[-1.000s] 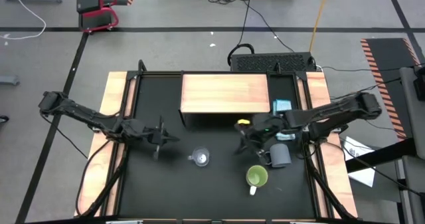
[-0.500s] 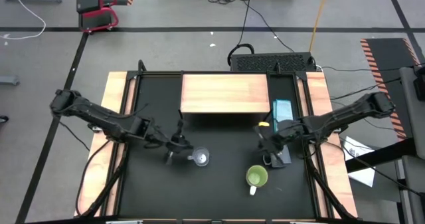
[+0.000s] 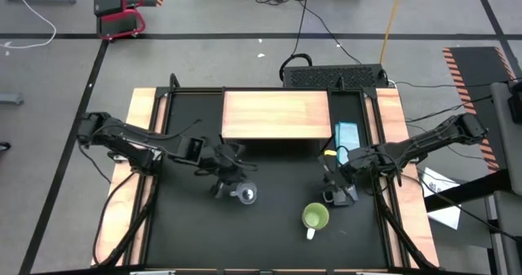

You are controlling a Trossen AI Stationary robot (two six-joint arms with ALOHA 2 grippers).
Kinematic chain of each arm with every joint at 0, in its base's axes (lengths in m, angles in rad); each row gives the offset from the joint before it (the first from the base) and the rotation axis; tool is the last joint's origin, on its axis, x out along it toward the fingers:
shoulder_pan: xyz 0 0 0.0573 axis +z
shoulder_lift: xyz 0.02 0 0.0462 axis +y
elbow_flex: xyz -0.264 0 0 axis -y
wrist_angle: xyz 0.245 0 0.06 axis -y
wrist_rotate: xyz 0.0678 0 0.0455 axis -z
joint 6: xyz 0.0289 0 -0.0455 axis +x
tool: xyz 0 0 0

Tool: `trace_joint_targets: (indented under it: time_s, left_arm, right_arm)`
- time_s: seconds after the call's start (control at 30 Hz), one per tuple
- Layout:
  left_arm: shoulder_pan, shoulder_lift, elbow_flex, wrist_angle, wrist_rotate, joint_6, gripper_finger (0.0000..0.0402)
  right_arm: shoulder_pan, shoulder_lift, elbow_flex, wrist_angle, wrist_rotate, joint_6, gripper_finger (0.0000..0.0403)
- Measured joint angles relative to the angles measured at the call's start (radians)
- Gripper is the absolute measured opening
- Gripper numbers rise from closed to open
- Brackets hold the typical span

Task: Stack small to large cups/mugs on shelf
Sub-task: Put the transparent mug on the shelf

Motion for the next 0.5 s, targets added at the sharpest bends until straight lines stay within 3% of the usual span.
trace_joint_targets:
  time_s: [0.2,0.5]
  left_arm:
    - [0.000,0.091,0.077,-0.114,0.007,0.000,0.0106]
    - [-0.008,0.099,0.101,-0.109,0.036,0.067,0.0141]
  right_arm:
    - [0.000,-0.002,-0.008,0.024,-0.002,-0.023,0.0000]
    - [0.026,-0.043,-0.012,0.053,-0.002,-0.002,0.0000]
